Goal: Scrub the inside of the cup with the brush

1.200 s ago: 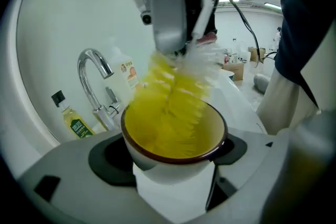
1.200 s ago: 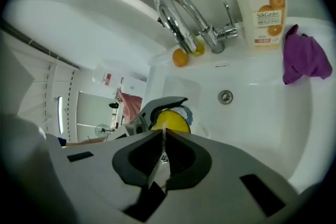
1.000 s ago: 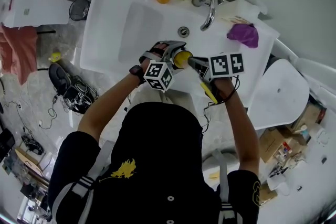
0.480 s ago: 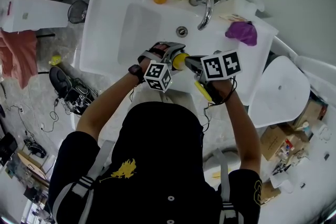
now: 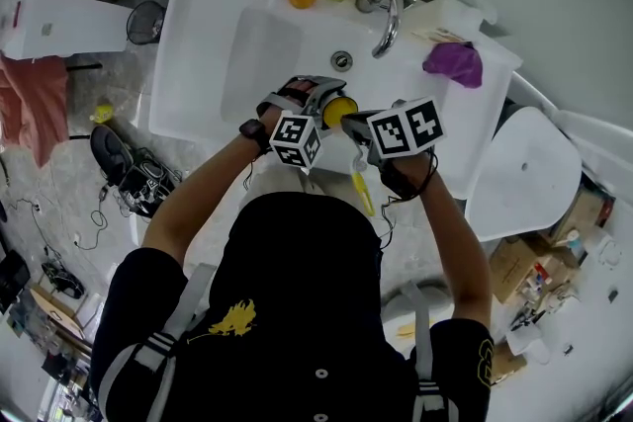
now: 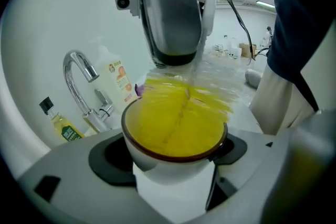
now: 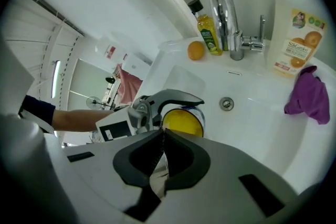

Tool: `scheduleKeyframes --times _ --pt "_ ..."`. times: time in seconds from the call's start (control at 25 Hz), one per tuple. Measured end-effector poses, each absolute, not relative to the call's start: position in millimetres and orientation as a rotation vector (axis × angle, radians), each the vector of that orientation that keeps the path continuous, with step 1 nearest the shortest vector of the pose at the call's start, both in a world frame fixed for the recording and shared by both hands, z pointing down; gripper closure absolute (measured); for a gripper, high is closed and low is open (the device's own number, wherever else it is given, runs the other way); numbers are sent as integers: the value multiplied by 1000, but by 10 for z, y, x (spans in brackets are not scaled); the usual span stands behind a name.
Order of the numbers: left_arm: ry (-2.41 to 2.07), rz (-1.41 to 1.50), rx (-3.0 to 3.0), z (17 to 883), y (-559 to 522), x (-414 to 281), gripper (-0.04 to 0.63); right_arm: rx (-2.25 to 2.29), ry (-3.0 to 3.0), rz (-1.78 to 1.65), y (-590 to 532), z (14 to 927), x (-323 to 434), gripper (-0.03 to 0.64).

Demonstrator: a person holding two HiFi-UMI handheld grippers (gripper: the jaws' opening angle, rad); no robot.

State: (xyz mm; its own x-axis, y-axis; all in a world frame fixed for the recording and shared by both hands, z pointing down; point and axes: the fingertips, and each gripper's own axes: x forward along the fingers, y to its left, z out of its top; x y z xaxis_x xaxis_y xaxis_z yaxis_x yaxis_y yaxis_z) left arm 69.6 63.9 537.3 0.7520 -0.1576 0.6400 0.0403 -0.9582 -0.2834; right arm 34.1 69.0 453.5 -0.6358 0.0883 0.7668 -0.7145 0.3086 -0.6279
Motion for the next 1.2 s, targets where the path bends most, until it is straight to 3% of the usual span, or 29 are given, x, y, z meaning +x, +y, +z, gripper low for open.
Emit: scheduleKeyframes --times 0.56,1.2 --pt "127 -965 -2747 5275 635 648 173 610 -1878 1498 650 4563 489 588" --pt "103 -933 -2738 5113 663 696 173 590 -1939 1290 552 4442 434 589"
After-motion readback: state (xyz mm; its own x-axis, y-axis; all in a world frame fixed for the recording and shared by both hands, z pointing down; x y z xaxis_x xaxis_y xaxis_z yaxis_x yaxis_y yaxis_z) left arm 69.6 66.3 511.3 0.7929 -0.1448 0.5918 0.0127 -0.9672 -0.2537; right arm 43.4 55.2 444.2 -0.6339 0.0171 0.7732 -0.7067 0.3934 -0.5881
